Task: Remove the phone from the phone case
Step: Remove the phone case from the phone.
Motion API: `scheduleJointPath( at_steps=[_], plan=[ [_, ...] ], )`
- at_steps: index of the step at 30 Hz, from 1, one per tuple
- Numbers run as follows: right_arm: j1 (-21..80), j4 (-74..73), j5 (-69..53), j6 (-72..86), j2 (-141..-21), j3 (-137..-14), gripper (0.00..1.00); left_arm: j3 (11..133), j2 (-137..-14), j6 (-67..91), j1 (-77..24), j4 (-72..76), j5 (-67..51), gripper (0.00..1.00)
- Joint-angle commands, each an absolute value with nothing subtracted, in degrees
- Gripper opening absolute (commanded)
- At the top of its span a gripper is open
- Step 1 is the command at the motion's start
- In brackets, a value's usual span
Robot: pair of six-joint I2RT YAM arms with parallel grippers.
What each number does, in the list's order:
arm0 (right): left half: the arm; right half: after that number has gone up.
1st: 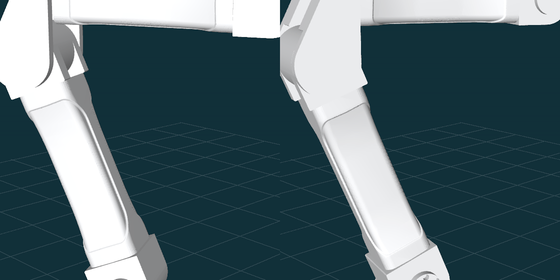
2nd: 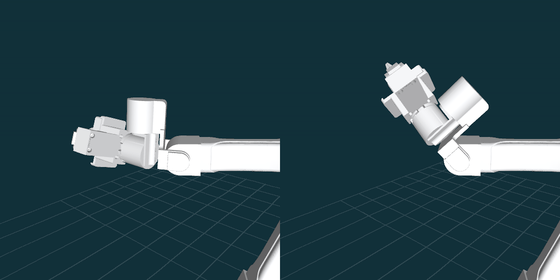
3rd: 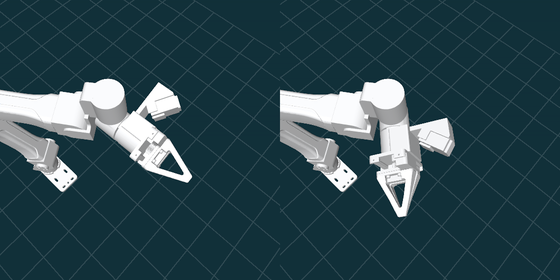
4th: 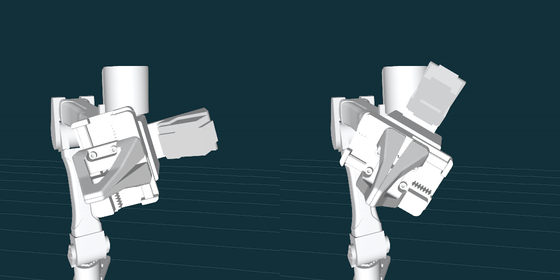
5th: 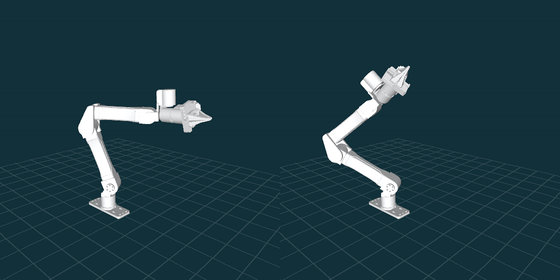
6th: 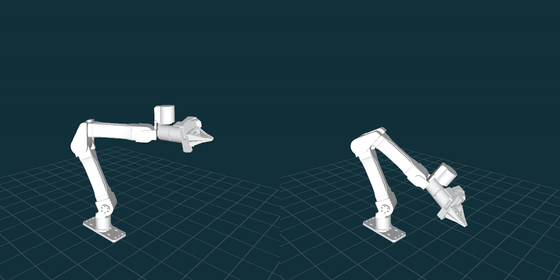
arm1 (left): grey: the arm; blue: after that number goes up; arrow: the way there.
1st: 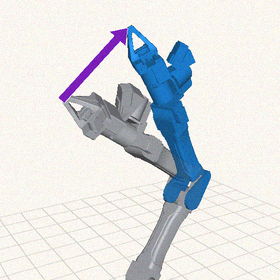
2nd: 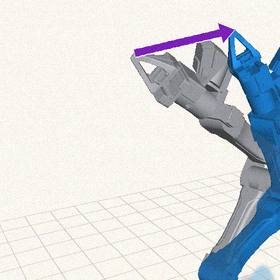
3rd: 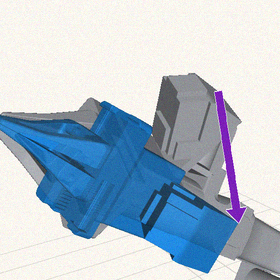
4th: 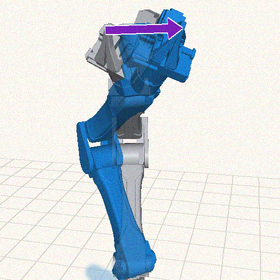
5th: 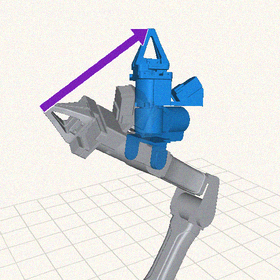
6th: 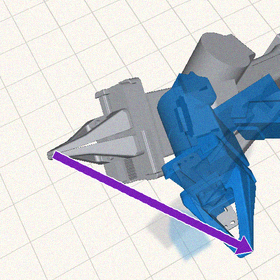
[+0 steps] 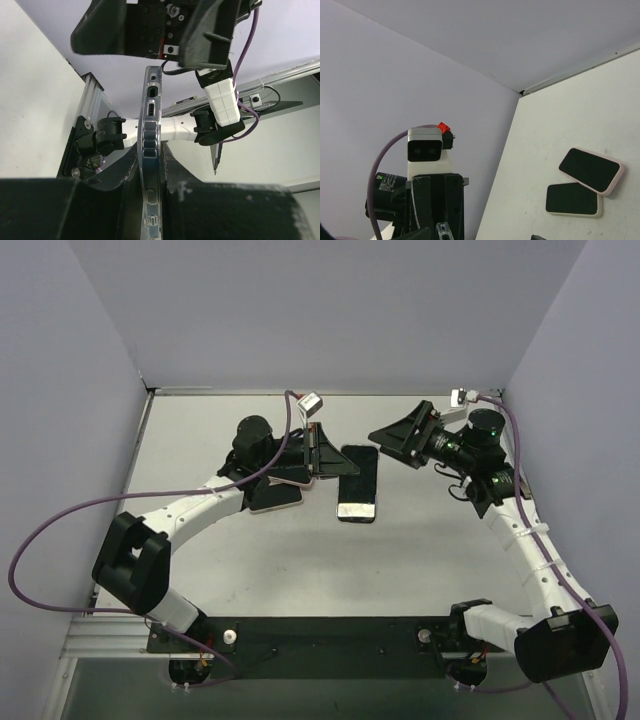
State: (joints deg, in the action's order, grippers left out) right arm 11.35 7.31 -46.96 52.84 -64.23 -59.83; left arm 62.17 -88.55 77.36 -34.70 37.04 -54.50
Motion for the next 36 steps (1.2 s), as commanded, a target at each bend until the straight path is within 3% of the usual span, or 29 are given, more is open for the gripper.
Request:
scheduleJointPath(
  at_steps=[1, 12, 16, 18, 19, 24, 27, 31, 36],
  plan=[
    [11.8, 11.9, -51.6, 55.9, -63.9, -57.8, 0.69, 63.5, -87.9, 76.6, -34.5, 40.7, -54.8, 0.0],
    [11.9, 30.9, -53.3, 70.5, -62.5, -48.3, 0.15, 62.8, -88.9, 78.1, -34.5, 43.6, -53.6, 0.0],
    [12.0, 36.4, -53.8, 75.0, -62.7, -46.6, 0.15, 63.2, -89.2, 78.4, -34.5, 43.8, -53.3, 0.0],
    [12.0, 38.3, -53.7, 76.2, -62.6, -45.7, 0.17, 63.2, -89.4, 78.7, -34.5, 44.0, -53.2, 0.0],
    [12.1, 38.8, -53.5, 76.4, -62.3, -45.4, 0.25, 63.2, -89.3, 78.7, -34.5, 43.9, -53.1, 0.0],
    [12.0, 39.9, -53.3, 76.9, -61.7, -44.3, 0.25, 63.1, -89.6, 78.9, -34.5, 44.6, -53.2, 0.0],
    [12.0, 40.3, -53.0, 77.3, -61.6, -44.1, 0.19, 63.1, -89.6, 79.1, -34.5, 45.0, -53.2, 0.0],
    [12.0, 44.5, -52.6, 80.9, -62.6, -42.9, 0.0, 63.1, -89.6, 79.2, -34.5, 45.4, -53.3, 0.0],
    [13.4, 63.3, -51.5, 99.1, -66.5, -40.6, 0.0, 63.4, -89.8, 78.0, -34.5, 44.3, -53.2, 0.0]
  ],
)
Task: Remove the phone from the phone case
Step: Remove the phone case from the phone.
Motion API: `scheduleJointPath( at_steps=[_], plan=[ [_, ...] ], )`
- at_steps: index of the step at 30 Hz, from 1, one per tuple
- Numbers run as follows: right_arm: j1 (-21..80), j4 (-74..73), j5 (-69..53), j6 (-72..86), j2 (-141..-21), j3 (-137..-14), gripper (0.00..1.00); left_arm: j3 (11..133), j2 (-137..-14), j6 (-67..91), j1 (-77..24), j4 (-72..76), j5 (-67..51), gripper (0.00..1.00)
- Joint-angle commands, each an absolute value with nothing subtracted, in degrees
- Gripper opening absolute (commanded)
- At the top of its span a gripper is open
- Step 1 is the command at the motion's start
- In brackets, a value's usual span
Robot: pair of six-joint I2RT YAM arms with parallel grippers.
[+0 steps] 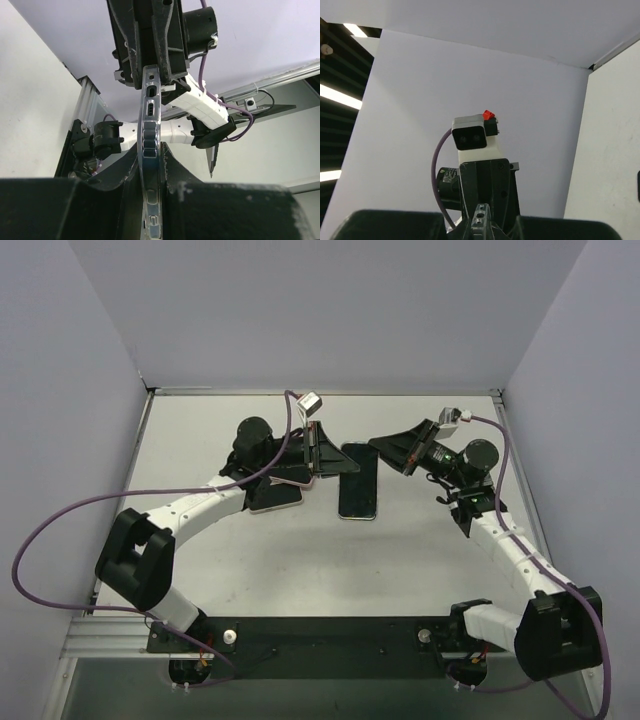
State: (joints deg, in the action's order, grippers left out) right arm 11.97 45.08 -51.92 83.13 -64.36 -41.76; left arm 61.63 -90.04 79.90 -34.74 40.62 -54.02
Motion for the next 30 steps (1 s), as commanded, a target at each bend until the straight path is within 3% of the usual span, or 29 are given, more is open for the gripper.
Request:
scheduleJointPath(
  at_steps=[1, 8, 17, 30],
  plan=[
    [13.9, 65.6, -49.7, 101.6, -67.0, -40.1, 0.0, 63.5, -89.9, 77.8, -34.5, 44.3, -53.1, 0.0],
    [18.6, 84.9, -39.0, 123.5, -74.2, -32.4, 0.0, 65.3, -89.3, 75.9, -34.5, 45.2, -51.9, 0.0],
    [23.5, 95.2, -29.1, 131.5, -79.9, -28.7, 0.0, 67.7, -88.3, 76.5, -34.5, 49.9, -51.9, 0.0],
    [27.8, 95.4, -24.3, 133.2, -82.2, -31.6, 0.0, 70.3, -88.0, 78.8, -34.7, 63.8, -55.9, 0.0]
  ],
)
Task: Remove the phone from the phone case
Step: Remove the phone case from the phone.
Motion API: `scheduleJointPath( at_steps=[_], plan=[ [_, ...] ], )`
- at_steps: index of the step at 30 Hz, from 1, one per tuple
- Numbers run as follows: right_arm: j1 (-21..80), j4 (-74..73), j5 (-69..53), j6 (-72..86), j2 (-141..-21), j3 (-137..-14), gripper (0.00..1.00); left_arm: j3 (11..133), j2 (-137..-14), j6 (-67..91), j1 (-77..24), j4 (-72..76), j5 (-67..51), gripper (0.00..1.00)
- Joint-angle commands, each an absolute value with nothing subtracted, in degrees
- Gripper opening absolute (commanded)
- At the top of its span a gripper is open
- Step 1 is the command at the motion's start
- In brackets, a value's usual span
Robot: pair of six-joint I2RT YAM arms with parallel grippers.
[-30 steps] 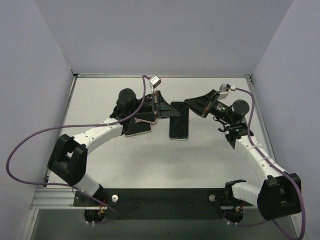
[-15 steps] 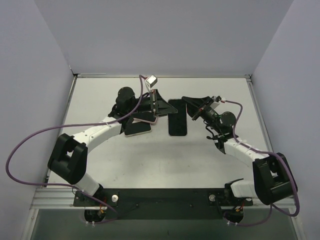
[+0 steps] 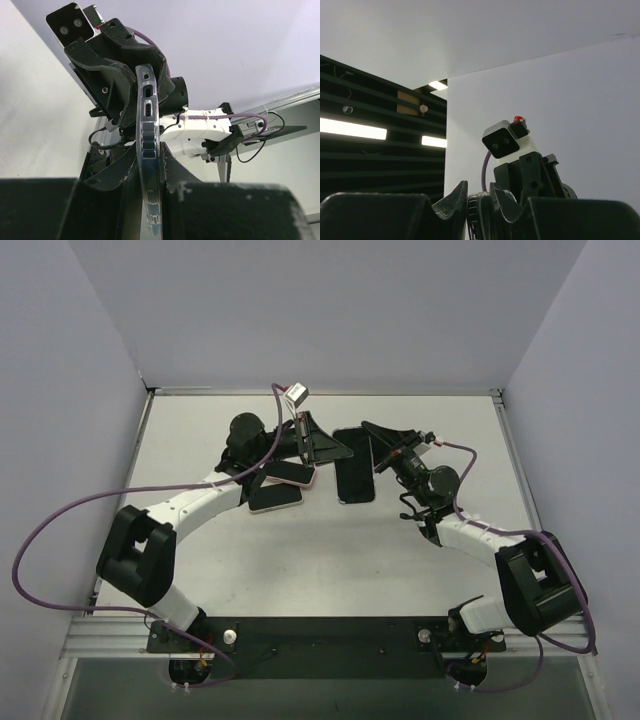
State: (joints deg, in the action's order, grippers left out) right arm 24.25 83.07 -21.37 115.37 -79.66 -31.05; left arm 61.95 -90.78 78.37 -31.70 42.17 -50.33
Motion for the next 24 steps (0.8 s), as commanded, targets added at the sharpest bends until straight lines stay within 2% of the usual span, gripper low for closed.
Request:
scheduleJointPath(
  at_steps=[1, 11, 24],
  plan=[
    [27.9, 95.4, -24.3, 133.3, -82.1, -31.7, 0.0, 70.7, -88.0, 79.1, -34.6, 64.9, -56.2, 0.0],
    [28.0, 95.3, -23.8, 133.6, -81.5, -32.5, 0.0, 75.1, -88.0, 83.2, -33.6, 77.1, -62.3, 0.0],
    [28.2, 95.4, -23.3, 132.9, -81.5, -33.7, 0.0, 76.0, -87.8, 88.2, -31.1, 85.6, -62.1, 0.0]
  ],
)
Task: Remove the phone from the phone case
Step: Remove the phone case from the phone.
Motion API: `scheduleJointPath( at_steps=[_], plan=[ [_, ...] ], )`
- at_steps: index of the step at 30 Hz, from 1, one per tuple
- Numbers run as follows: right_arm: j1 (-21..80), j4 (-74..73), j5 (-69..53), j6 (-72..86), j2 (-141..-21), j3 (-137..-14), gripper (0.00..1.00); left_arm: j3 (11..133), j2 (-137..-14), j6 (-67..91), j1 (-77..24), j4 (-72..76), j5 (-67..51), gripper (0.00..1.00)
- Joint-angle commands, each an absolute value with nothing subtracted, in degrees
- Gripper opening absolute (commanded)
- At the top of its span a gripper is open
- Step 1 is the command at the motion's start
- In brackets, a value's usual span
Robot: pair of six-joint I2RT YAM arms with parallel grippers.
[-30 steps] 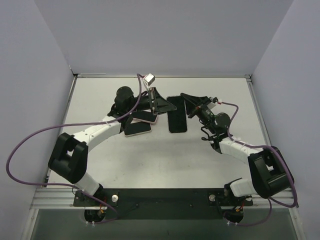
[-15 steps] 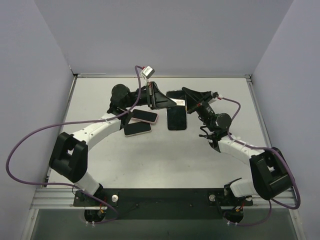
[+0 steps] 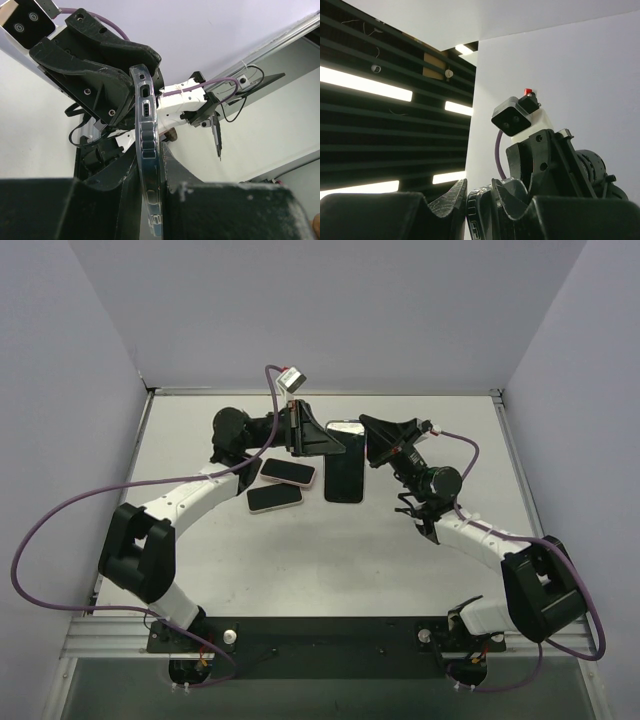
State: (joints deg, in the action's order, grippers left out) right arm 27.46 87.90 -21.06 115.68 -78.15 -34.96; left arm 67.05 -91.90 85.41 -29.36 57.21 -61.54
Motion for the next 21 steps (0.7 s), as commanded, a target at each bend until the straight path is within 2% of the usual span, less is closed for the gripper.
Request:
scheduleJointPath(
  at_steps=[1, 14, 21],
  plan=[
    [28.3, 95.4, -23.1, 132.8, -81.6, -33.8, 0.0, 76.4, -87.8, 88.5, -31.0, 86.7, -61.8, 0.0],
    [28.6, 95.4, -21.3, 132.2, -81.8, -35.2, 0.0, 78.0, -88.0, 92.2, -29.6, 95.4, -58.3, 0.0],
    [29.4, 95.4, -17.3, 132.6, -82.2, -37.7, 0.0, 77.3, -86.4, 89.7, -29.4, 95.4, -55.1, 0.0]
  ],
)
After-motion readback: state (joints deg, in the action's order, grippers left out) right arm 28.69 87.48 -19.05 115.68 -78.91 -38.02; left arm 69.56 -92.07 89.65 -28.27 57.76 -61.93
